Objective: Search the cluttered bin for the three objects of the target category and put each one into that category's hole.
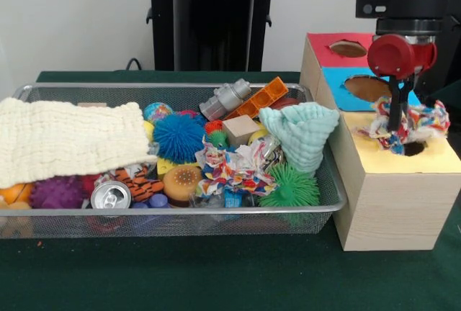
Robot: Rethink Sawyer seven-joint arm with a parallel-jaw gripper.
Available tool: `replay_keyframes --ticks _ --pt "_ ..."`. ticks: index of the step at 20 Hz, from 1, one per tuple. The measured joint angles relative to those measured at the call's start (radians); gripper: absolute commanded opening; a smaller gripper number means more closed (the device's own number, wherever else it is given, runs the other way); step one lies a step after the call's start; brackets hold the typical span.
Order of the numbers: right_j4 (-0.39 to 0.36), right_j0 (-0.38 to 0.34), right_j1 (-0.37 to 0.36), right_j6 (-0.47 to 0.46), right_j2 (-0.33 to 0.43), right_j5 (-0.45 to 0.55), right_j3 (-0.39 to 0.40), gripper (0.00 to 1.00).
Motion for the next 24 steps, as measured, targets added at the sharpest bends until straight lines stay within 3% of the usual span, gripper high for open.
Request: replay_keyframes --ticks 10,24 --pt "-0.002 -0.031 -0.061 0.000 0.004 0.000 0.025 0.00" --pt "-0.004 -0.041 -0.062 0.000 0.005 0.000 0.042 0.00"
